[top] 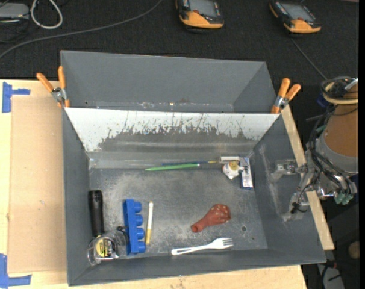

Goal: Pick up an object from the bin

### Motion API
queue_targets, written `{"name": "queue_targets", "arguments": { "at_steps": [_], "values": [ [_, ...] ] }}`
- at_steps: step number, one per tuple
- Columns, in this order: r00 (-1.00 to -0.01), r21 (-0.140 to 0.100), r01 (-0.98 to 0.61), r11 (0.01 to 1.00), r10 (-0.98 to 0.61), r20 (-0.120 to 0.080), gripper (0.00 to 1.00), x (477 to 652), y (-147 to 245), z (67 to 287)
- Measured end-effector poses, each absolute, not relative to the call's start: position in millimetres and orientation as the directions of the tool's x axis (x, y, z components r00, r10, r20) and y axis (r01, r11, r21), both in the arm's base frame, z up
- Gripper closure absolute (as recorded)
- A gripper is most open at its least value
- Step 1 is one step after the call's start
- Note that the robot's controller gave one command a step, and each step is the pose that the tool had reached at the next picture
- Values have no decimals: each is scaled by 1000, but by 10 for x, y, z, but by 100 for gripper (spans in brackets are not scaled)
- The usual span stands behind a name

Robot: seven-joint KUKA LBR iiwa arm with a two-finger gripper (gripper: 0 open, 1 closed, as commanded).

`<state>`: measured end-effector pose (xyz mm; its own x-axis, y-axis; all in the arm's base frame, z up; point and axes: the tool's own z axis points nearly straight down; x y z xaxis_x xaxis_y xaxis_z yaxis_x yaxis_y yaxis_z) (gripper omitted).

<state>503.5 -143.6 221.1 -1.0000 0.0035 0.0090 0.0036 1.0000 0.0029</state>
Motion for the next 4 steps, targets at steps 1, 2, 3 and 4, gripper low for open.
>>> {"name": "queue_targets", "arguments": {
  "at_steps": [1, 2, 3, 4],
  "values": [
    [-1000, 1, -1, 1000, -1, 2, 0, 5051, -1430, 2254],
    [-988, 1, -154, 988, -154, 0, 0, 5005, -1037, 1522],
    [-987, 0, -159, 987, -159, -8, 0, 5031, -545, 1601],
    [-974, 2, -228, 974, -228, 3, 0, 5209, -348, 1454]
  ]
}}
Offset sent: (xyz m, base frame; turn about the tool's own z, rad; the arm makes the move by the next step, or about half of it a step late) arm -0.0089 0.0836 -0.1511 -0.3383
